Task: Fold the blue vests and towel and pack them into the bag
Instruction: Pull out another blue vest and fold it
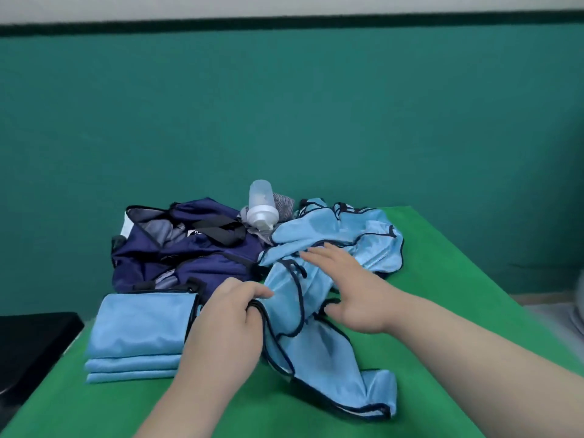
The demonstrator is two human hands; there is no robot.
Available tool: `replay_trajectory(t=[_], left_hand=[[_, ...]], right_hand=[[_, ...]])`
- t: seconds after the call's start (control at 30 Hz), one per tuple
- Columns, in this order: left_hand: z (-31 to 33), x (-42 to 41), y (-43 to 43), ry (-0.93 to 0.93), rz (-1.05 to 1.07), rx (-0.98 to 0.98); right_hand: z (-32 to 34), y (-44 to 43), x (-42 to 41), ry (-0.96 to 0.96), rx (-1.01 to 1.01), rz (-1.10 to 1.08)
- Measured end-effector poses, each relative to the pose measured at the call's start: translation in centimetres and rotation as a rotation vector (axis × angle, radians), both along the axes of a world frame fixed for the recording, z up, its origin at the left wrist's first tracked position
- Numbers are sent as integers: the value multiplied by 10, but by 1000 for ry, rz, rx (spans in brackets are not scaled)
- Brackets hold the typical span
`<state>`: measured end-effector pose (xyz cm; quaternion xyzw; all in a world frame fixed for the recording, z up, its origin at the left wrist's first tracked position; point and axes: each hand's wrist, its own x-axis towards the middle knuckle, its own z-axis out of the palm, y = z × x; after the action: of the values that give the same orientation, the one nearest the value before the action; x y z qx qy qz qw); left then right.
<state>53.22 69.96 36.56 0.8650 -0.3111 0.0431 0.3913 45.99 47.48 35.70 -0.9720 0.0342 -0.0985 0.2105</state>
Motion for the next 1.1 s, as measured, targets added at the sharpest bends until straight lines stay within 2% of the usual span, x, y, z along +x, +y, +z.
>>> replay_trajectory(t=[0.17, 0.33, 0.43, 0.57, 0.67, 0.77, 1.1], left_hand=[[42, -28, 32, 53, -44, -147], [94, -61, 59, 125, -83, -308], [125, -77, 76, 122, -102, -354], [158, -97, 98, 116, -114, -367], [174, -110, 112, 130, -132, -382], [183, -120, 126, 162, -150, -357], [157, -138, 163, 149, -166, -116]], right_hand=[[29, 57, -35, -20, 25, 95], [64, 97, -56, -276, -13, 5], [91, 110, -75, -359, 104, -71], [125, 131, -106, -296, 330, -110], [140, 143, -124, -305, 392, -99], [153, 151, -141, -355, 462, -107], [160, 171, -169, -355, 391, -202]])
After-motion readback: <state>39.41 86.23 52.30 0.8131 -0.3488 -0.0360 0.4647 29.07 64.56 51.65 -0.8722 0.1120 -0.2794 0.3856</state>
